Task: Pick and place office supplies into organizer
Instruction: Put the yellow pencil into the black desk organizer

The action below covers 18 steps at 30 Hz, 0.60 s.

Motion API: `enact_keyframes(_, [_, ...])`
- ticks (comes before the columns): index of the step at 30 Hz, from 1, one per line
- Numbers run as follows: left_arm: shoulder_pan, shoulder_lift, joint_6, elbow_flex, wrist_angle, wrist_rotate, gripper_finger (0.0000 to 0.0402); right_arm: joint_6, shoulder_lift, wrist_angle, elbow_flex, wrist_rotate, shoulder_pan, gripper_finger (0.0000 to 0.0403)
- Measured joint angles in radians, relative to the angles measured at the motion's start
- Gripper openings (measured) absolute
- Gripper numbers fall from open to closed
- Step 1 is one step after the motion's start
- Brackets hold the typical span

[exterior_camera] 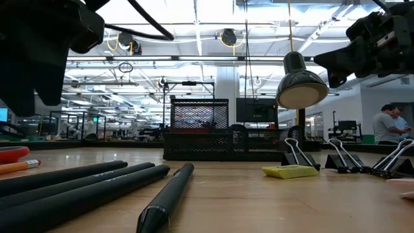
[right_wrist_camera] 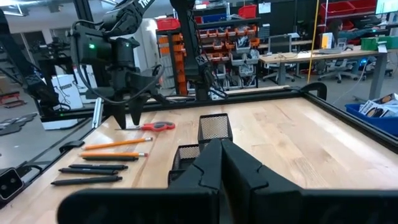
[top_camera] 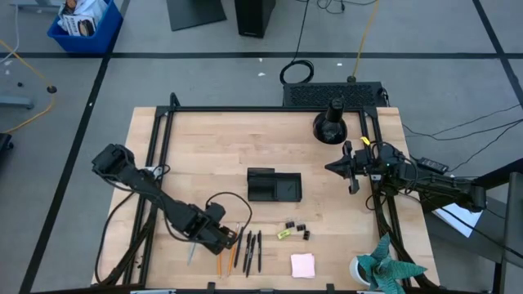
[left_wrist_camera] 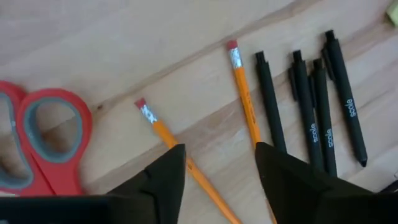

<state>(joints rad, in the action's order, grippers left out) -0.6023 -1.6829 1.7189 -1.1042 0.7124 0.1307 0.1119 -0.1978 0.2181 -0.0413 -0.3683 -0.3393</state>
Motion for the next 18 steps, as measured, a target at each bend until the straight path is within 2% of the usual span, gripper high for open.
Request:
enact_keyframes(5, [0.007,-0.012,0.005,0.000,-0.001,-0.041,0.0213,0.000,0.000,-0.025,0.000,0.003,0.000,0.0004])
enact_keyframes(10, [0.007,-0.080,-0.012,0.000,-0.001,-0.125,0.0214,0.000,0.000,-0.029,0.000,0.004,0.000,0.0004])
enact_keyframes(18, [0.033,-0.164,-0.019,-0.001,-0.002,-0.167,0.0214,0.028,0.000,-0.029,0.000,0.005,0.000,0.0004])
